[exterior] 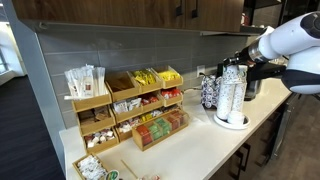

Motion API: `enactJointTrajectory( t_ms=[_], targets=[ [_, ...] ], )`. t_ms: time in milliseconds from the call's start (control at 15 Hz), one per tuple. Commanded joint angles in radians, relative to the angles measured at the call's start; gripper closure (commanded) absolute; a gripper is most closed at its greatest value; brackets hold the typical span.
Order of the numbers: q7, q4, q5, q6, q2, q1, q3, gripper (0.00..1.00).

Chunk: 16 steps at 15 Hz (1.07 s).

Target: Stack up the cups on the counter and turn them upside down

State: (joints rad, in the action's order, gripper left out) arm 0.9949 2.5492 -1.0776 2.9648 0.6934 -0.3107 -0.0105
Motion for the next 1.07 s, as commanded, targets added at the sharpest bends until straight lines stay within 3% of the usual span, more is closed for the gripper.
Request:
enactJointTrajectory(
  t_ms=[0, 200, 267, 400, 733, 1000],
  targets=[
    [0.0, 0.0, 0.0, 0.0, 0.0, 0.0, 0.001, 0.33],
    [-0.001, 0.0, -0.001, 0.0, 0.0, 0.0, 0.001, 0.33],
    [-0.001, 0.001, -0.001, 0.0, 0.0, 0.0, 0.001, 0.58],
    [0.037, -0.024, -0.053, 0.044, -0.002, -0.06, 0.014, 0.58],
    [0.158, -0.135, -0.197, 0.235, -0.023, -0.268, 0.044, 0.58],
    [0.289, -0.233, -0.179, 0.368, -0.04, -0.482, 0.162, 0.58]
  ],
)
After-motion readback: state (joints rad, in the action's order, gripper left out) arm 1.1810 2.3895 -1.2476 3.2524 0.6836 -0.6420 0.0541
